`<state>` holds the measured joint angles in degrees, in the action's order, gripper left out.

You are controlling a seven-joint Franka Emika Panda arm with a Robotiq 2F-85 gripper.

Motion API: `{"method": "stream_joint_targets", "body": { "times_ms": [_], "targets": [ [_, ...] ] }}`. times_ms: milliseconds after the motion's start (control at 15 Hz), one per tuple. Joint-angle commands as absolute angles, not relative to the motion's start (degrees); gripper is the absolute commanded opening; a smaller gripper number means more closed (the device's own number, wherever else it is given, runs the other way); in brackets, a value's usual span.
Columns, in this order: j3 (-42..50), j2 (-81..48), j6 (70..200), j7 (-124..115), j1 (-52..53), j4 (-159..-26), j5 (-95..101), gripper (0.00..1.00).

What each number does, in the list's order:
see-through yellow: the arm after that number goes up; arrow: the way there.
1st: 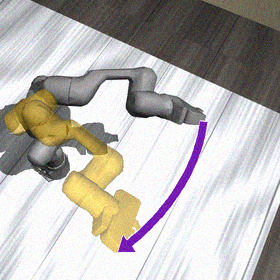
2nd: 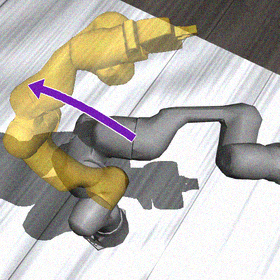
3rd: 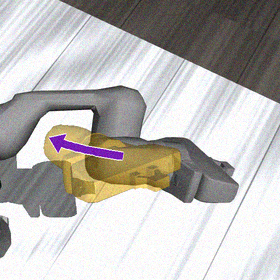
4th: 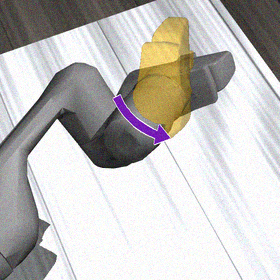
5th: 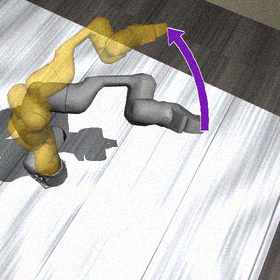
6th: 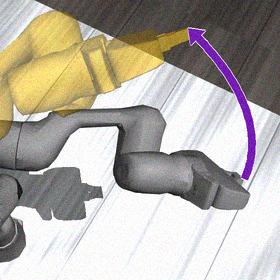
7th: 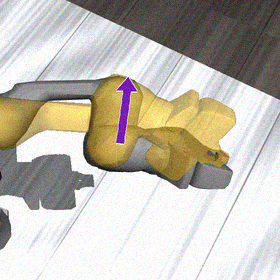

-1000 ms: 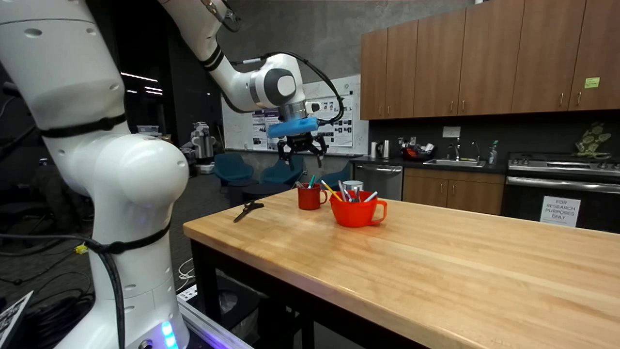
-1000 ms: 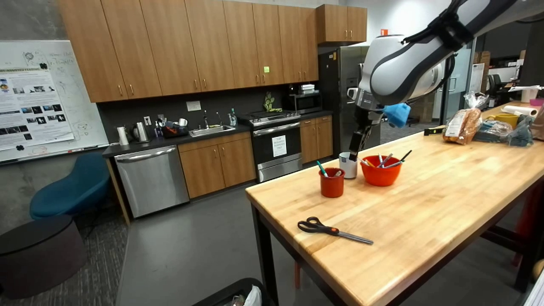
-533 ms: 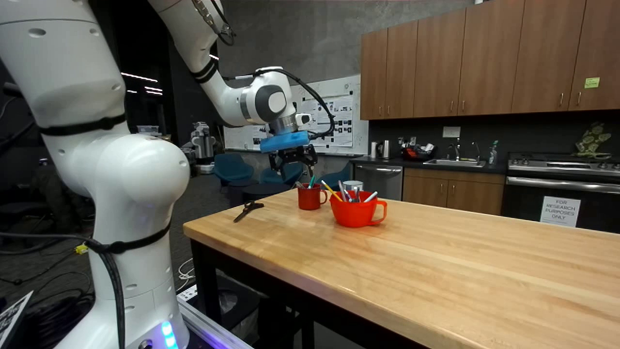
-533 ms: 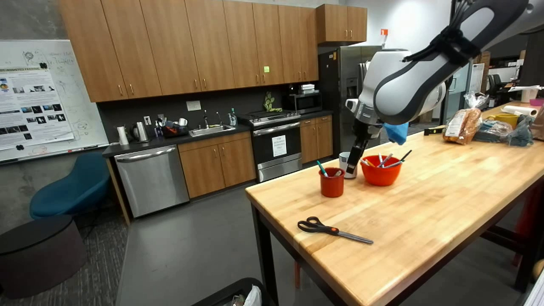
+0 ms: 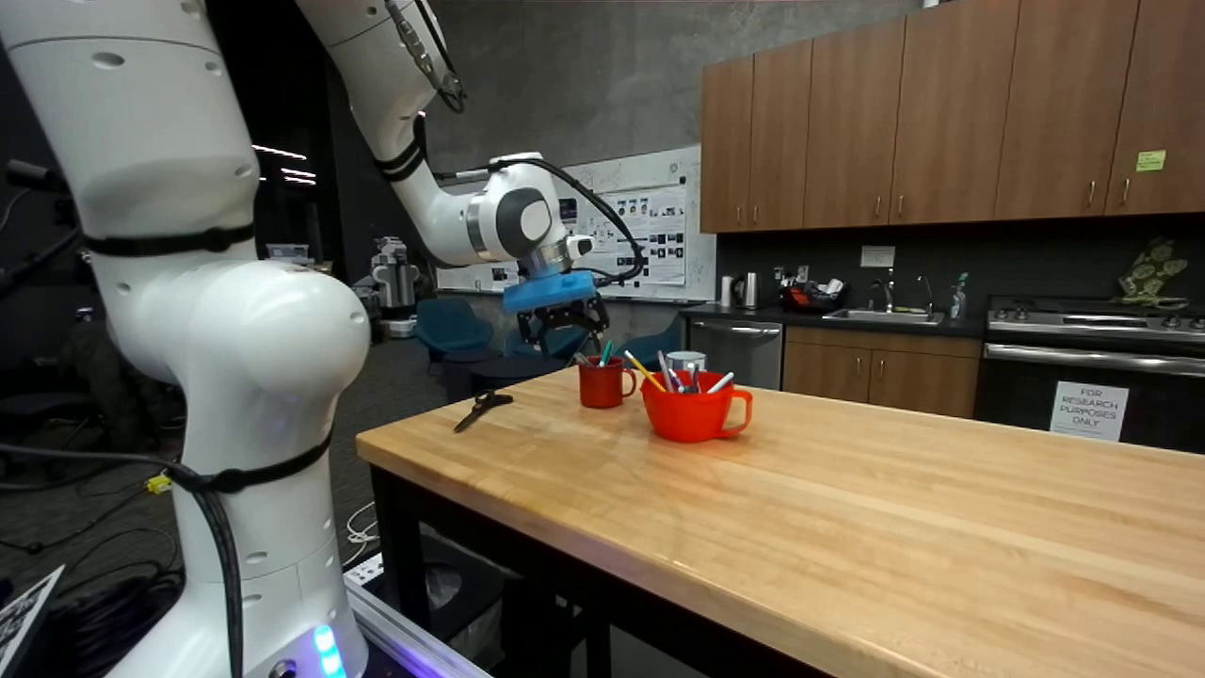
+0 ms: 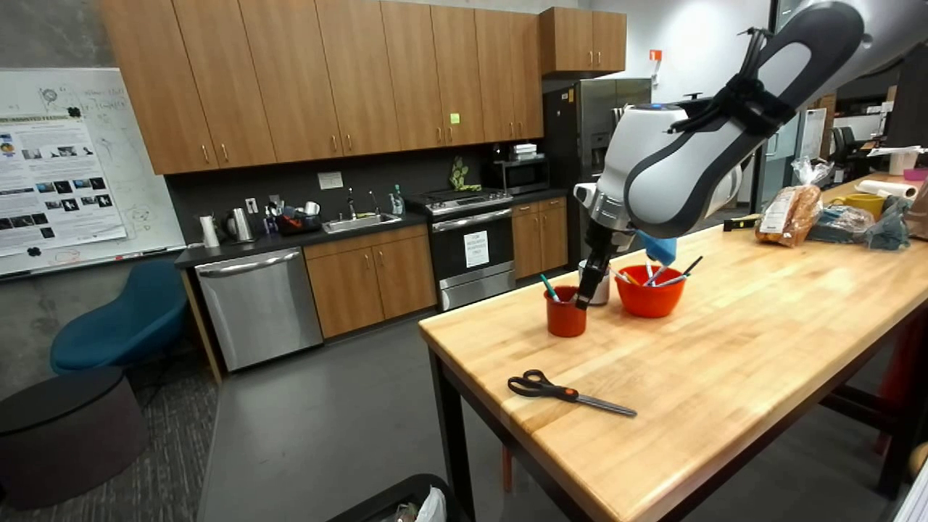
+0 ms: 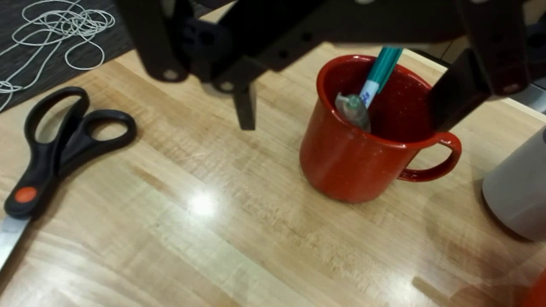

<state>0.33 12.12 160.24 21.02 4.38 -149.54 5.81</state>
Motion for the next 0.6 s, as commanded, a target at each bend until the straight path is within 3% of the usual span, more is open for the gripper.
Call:
{"method": "stream_joint_targets", "body": {
  "times_ms": [0, 133, 533],
  "targets": [
    [-0.4, 9.0, 161.8, 19.3, 3.8, -146.7, 8.0, 0.73],
    [-0.6, 8.2, 161.8, 18.9, 3.6, -145.8, 8.7, 0.7],
    [-0.5, 8.1, 161.1, 18.0, 3.2, -145.2, 9.4, 0.23]
  ]
}}
